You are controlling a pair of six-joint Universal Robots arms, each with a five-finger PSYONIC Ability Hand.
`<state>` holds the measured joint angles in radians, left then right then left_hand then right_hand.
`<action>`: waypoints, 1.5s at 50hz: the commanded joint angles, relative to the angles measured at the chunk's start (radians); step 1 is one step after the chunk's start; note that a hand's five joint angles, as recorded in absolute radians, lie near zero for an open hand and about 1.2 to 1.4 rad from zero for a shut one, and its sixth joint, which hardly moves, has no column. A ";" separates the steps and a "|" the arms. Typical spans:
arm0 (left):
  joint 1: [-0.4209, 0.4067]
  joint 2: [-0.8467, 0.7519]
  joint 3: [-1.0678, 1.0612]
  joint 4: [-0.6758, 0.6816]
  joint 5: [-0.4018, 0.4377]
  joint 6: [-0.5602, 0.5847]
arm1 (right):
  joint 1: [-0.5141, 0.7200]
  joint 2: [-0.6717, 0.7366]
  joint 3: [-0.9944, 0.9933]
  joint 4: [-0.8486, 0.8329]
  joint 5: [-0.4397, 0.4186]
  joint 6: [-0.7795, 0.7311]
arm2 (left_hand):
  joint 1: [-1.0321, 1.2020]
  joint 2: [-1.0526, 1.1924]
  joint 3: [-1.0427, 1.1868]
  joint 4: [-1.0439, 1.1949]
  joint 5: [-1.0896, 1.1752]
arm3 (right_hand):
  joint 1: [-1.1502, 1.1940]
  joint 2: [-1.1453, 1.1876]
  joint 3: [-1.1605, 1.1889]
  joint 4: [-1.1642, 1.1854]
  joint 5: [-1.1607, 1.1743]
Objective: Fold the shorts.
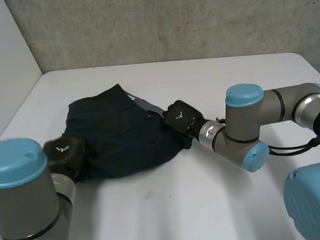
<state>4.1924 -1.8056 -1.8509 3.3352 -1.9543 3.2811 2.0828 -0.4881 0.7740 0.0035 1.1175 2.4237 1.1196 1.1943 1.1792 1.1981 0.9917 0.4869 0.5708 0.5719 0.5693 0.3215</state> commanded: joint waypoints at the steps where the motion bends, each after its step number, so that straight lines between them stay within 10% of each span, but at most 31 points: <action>1: -0.005 0.156 0.006 0.000 0.003 0.060 | 0.013 -0.020 -0.005 0.000 -0.001 0.018 | 0.277 0.202 0.217 0.198 0.230 | 0.270 0.187 0.185 0.188 0.261; 17: -0.008 0.241 0.065 0.004 0.008 0.127 | 0.039 -0.049 -0.005 0.001 0.001 0.276 | 0.277 0.202 0.217 0.198 0.230 | 0.232 0.148 0.147 0.150 0.223; 22: -0.008 0.255 0.079 0.004 0.008 0.127 | 0.039 -0.043 -0.007 0.004 -0.014 0.360 | 0.277 0.202 0.217 0.198 0.230 | 0.907 0.823 0.822 0.825 0.898; 32: -0.008 0.288 0.094 -0.003 0.014 0.130 | 0.016 -0.200 0.016 0.015 -0.041 0.514 | 0.277 0.202 0.217 0.198 0.230 | 0.909 0.825 0.824 0.827 0.900; 45: -0.008 0.367 0.116 -0.046 0.104 0.195 | -0.086 -0.720 0.252 0.303 0.180 0.011 | 0.277 0.202 0.217 0.198 0.230 | 0.909 0.825 0.824 0.827 0.900; 55: 0.005 0.466 0.130 -0.039 0.215 0.190 | -0.090 -1.044 0.401 0.345 0.283 -0.035 | 0.277 0.202 0.217 0.198 0.230 | 0.909 0.825 0.824 0.827 0.900; 75: 0.008 -0.159 0.384 -0.033 0.238 0.238 | -0.090 -0.641 0.423 0.280 0.291 -0.006 | 0.277 0.202 0.217 0.198 0.230 | 0.909 0.825 0.824 0.827 0.900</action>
<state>4.1921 -1.7169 -1.6605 3.2991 -1.7145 3.4865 1.9938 -1.3090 1.2763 0.3428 1.4080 2.3926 1.1234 1.1993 1.1918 1.2030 1.0051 0.9684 1.1742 1.1782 1.1924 0.9819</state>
